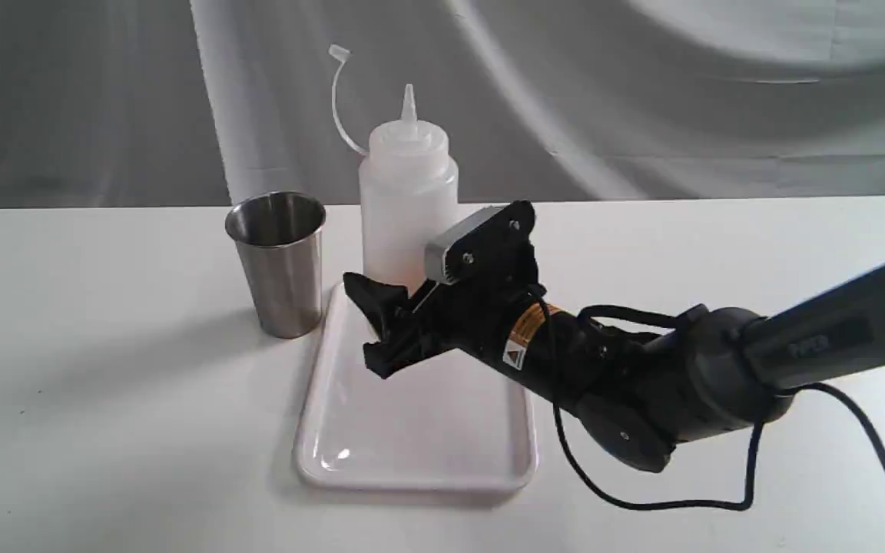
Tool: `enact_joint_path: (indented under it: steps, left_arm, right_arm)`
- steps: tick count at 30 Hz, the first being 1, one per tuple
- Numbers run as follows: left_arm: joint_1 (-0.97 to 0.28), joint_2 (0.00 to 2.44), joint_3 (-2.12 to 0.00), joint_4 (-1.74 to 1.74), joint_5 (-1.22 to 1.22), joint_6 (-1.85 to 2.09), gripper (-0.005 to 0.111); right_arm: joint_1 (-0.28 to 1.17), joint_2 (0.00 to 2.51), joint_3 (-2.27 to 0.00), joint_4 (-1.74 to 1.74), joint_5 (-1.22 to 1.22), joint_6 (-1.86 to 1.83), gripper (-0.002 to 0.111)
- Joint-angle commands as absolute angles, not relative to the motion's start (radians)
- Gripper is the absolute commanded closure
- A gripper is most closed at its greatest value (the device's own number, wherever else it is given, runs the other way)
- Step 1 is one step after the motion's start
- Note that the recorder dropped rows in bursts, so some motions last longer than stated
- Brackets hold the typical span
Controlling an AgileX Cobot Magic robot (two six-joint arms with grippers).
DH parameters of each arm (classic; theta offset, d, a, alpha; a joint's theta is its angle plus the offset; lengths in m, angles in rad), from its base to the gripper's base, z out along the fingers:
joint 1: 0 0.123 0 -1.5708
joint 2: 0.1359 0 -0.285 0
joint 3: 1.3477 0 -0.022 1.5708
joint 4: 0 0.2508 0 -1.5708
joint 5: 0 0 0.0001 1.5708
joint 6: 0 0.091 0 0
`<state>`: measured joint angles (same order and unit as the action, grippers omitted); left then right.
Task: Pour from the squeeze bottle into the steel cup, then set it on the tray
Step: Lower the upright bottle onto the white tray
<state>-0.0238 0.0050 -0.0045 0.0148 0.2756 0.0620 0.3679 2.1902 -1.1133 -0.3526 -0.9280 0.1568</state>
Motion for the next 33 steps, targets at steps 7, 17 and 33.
enact_joint_path:
  steps: [7, 17, 33]
  left_arm:
    - [-0.023, 0.0, 0.0, 0.019, 0.266, 0.061, 0.098]
    - [-0.023, 0.0, 0.0, 0.019, 0.266, 0.061, 0.098]
    - [-0.023, 0.0, 0.0, 0.019, 0.266, 0.061, 0.098]
  right_arm:
    - [0.359, 2.238, -1.113, -0.395, -0.987, 0.165, 0.108]
    - [0.359, 2.308, -1.113, -0.348, -1.072, 0.163, 0.108]
    - [0.359, 2.361, -1.113, -0.304, -1.083, 0.106, 0.108]
